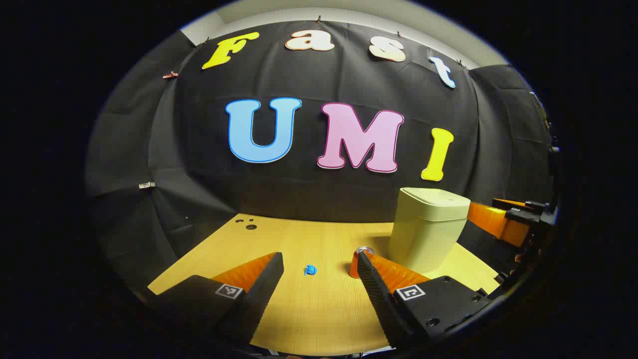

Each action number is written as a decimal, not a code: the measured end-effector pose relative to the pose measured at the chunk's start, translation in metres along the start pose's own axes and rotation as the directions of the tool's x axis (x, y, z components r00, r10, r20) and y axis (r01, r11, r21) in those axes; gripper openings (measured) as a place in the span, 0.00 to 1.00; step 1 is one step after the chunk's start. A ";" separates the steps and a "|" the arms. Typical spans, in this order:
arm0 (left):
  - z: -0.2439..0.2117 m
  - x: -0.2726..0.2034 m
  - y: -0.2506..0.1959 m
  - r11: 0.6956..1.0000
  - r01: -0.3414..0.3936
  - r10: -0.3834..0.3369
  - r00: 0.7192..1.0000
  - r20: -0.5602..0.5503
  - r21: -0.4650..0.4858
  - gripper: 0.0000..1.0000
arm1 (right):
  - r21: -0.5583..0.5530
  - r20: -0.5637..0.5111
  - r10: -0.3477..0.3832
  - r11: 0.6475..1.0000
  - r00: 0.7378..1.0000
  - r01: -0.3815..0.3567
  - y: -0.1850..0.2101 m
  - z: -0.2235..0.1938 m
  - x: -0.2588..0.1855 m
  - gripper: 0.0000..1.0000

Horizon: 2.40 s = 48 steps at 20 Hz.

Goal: Press the lid of the desktop garbage bin to open it, pick up the crumpled paper on the desktop and throw it into the bin, then pick up the pop can on the desktop and drop it into the bin, and finally close the garbage bin lid.

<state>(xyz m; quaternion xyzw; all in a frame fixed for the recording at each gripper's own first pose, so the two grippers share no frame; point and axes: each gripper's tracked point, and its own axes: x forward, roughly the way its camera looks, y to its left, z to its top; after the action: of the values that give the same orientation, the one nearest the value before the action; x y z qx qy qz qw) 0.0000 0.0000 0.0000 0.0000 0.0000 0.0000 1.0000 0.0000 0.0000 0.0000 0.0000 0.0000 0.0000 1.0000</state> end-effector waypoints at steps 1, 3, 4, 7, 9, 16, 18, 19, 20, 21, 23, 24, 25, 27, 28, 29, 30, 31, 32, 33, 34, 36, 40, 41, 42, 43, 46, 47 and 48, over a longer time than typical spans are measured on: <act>0.000 0.004 -0.001 1.000 0.001 -0.001 1.000 -0.003 -0.003 0.96 | -0.001 -0.006 -0.003 1.000 1.000 0.003 -0.002 -0.001 0.003 0.98; 0.001 0.011 -0.004 1.000 0.000 0.000 1.000 -0.002 -0.004 0.96 | -0.002 -0.016 -0.010 1.000 1.000 0.010 -0.007 -0.005 0.006 0.98; 0.000 0.015 -0.005 1.000 -0.002 0.002 1.000 -0.001 -0.003 0.96 | -0.001 -0.023 -0.014 1.000 1.000 0.014 -0.011 -0.007 0.008 0.98; -0.001 0.024 -0.009 1.000 -0.001 0.001 1.000 -0.006 -0.002 0.96 | 0.008 -0.030 -0.030 1.000 0.999 0.030 -0.018 -0.008 0.014 0.98; -0.003 0.029 -0.011 1.000 0.000 0.000 1.000 -0.014 0.000 0.96 | 0.008 -0.034 -0.035 0.999 0.999 0.035 -0.021 -0.009 0.017 0.98; -0.004 0.048 -0.018 1.000 0.008 -0.008 1.000 -0.020 0.006 0.96 | -0.003 -0.049 -0.027 1.000 0.998 0.027 -0.023 -0.013 0.031 0.98; -0.004 0.053 -0.019 1.000 0.010 -0.010 1.000 -0.023 0.010 0.96 | -0.003 -0.050 -0.028 1.000 0.998 0.028 -0.024 -0.014 0.034 0.98; -0.005 0.056 -0.020 1.000 0.011 -0.011 1.000 -0.023 0.011 0.96 | -0.002 -0.052 -0.028 1.000 0.998 0.028 -0.024 -0.014 0.036 0.98; -0.004 0.058 -0.020 1.000 0.012 -0.011 1.000 -0.024 0.013 0.96 | -0.002 -0.053 -0.028 1.000 0.998 0.028 -0.023 -0.013 0.038 0.98; -0.005 0.061 -0.020 1.000 0.013 -0.013 1.000 -0.025 0.015 0.96 | -0.003 -0.054 -0.028 1.000 0.998 0.028 -0.023 -0.013 0.041 0.98; -0.005 0.064 -0.021 1.000 0.015 -0.015 1.000 -0.026 0.019 0.96 | -0.005 -0.055 -0.027 1.000 0.998 0.027 -0.023 -0.013 0.043 0.98; -0.006 0.067 -0.021 1.000 0.016 -0.015 0.999 -0.029 0.020 0.96 | -0.007 -0.055 -0.026 1.000 0.998 0.025 -0.023 -0.013 0.044 0.98; -0.006 0.068 -0.021 1.000 0.016 -0.016 0.999 -0.030 0.021 0.96 | -0.009 -0.055 -0.025 1.000 0.998 0.024 -0.022 -0.013 0.046 0.98; -0.008 0.071 -0.022 1.000 0.019 -0.018 0.999 -0.034 0.024 0.95 | -0.014 -0.055 -0.022 1.000 0.998 0.021 -0.021 -0.013 0.047 0.98; -0.008 0.072 -0.022 1.000 0.019 -0.018 0.999 -0.035 0.025 0.96 | -0.016 -0.054 -0.021 1.000 0.998 0.020 -0.022 -0.013 0.047 0.98; -0.009 0.073 -0.022 1.000 0.020 -0.019 0.999 -0.036 0.024 0.96 | -0.017 -0.053 -0.022 1.000 0.998 0.022 -0.022 -0.012 0.048 0.96; -0.008 0.074 -0.023 0.999 0.022 -0.021 0.999 -0.038 0.024 0.96 | -0.016 -0.052 -0.019 1.000 0.998 0.018 -0.022 -0.012 0.048 0.94; -0.009 0.075 -0.023 0.999 0.024 -0.023 0.999 -0.039 0.024 0.96 | -0.013 -0.048 -0.009 1.000 0.999 0.009 -0.019 -0.011 0.048 0.89; -0.009 0.076 -0.024 0.999 0.025 -0.024 0.999 -0.040 0.025 0.96 | -0.015 -0.047 0.001 1.000 0.999 -0.002 -0.015 -0.010 0.048 0.86; -0.010 0.077 -0.025 0.999 0.026 -0.025 0.999 -0.041 0.025 0.96 | -0.024 -0.048 0.005 1.000 0.999 -0.006 -0.014 -0.011 0.051 0.85; -0.011 0.079 -0.026 0.999 0.030 -0.029 0.999 -0.043 0.026 0.96 | -0.033 -0.048 0.009 0.999 0.999 -0.010 -0.013 -0.011 0.050 0.84; -0.011 0.081 -0.028 0.999 0.037 -0.036 0.998 -0.044 0.029 0.96 | -0.043 -0.043 0.017 0.999 0.999 -0.019 -0.010 -0.008 0.050 0.73; -0.013 0.085 -0.029 0.998 0.044 -0.042 0.998 -0.049 0.036 0.96 | -0.067 -0.039 0.026 0.997 0.999 -0.029 -0.005 -0.006 0.052 0.46; -0.013 0.085 -0.029 0.998 0.044 -0.042 0.998 -0.049 0.038 0.96 | -0.069 -0.045 0.028 0.997 0.999 -0.032 -0.005 -0.006 0.053 0.42; -0.013 0.086 -0.029 0.998 0.044 -0.042 0.998 -0.050 0.038 0.96 | -0.067 -0.056 0.032 0.997 0.998 -0.036 -0.003 -0.009 0.055 0.39; -0.013 0.087 -0.029 0.998 0.045 -0.043 0.998 -0.051 0.039 0.96 | -0.062 -0.061 0.036 0.997 0.998 -0.040 -0.003 -0.009 0.055 0.30; -0.013 0.089 -0.029 0.998 0.044 -0.042 0.998 -0.053 0.041 0.96 | -0.052 -0.059 0.017 0.998 0.998 -0.020 -0.008 -0.007 0.058 0.12; -0.014 0.089 -0.028 0.998 0.044 -0.041 0.998 -0.055 0.042 0.96 | -0.048 -0.062 0.012 0.999 0.998 -0.015 -0.010 -0.008 0.061 0.07; -0.013 0.089 -0.028 0.998 0.043 -0.041 0.998 -0.057 0.042 0.96 | -0.040 -0.066 0.020 0.999 0.998 -0.022 -0.008 -0.009 0.060 0.06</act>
<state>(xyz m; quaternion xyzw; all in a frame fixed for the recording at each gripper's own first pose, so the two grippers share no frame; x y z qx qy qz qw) 0.0890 -0.0278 -0.0134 0.0214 0.0279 -0.0211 0.9992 0.0596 -0.0080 -0.0085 -0.0206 0.0328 0.0105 0.9992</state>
